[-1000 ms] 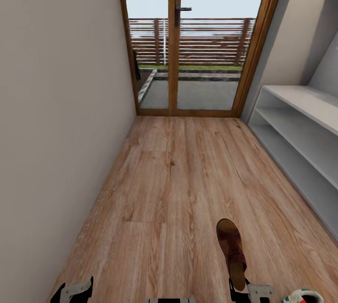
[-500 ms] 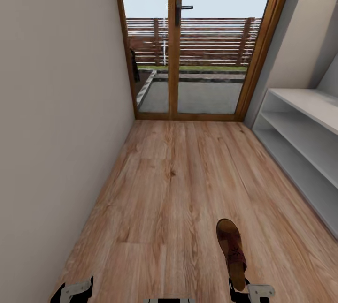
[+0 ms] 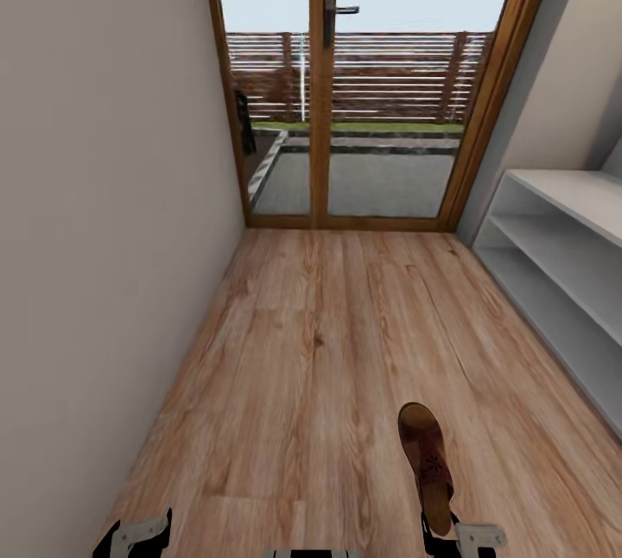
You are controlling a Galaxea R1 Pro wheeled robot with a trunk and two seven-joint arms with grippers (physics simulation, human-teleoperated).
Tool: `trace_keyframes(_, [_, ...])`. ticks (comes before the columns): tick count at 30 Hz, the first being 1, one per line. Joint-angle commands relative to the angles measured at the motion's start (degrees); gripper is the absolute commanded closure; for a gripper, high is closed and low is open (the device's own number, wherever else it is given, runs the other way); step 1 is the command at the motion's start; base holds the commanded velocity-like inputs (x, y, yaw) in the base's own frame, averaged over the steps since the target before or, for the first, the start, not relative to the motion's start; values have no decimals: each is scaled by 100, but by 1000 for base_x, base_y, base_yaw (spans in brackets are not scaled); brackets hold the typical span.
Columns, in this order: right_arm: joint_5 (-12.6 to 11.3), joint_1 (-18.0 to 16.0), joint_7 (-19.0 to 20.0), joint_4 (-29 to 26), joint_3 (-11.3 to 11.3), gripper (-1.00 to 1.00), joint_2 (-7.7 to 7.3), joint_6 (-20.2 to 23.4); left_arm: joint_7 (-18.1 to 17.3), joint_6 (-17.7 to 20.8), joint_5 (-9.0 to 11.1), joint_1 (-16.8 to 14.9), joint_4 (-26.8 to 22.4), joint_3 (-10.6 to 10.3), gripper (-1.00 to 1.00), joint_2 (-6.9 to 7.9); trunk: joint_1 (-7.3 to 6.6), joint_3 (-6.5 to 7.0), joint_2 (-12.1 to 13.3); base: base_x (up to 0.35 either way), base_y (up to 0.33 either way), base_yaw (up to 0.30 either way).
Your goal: Pick up the two gym shoes and the two sandals from the corridor floor and place them onto the hallstand (shoe rack) in the corridor, making sure they are on the rack and not on the floor. Arrange them so the two gym shoes are next to each other and the two sandals are next to each other.
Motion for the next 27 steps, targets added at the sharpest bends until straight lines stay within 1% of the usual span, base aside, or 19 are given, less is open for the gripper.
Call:
trace_keyframes(1, [30, -3, -29, 3, -7, 100, 1, -13, -18, -18, -27, -5, 5, 37, -100, -2, 2, -4, -1, 333, 0, 0])
trace_keyframes(9, [30, -3, -29, -6, -13, 100, -7, -15, -18, -18, -27, -5, 2, 37, -100, -2, 2, -4, -1, 333, 0, -1])
trace_keyframes(13, [30, -3, -29, -6, -13, 100, -7, -15, -18, -18, -27, -3, 2, 37, -100, -2, 2, -4, -1, 333, 0, -75])
trace_keyframes(16, [30, -3, -29, -4, -13, 100, -7, -15, -18, -18, -27, -5, 2, 37, -100, -2, 2, -4, -1, 333, 0, -195])
trace_keyframes(27, [30, -3, -29, 3, -13, 100, -7, -15, -18, -18, -27, -4, 3, 37, -100, -2, 2, -4, -1, 333, 0, -271])
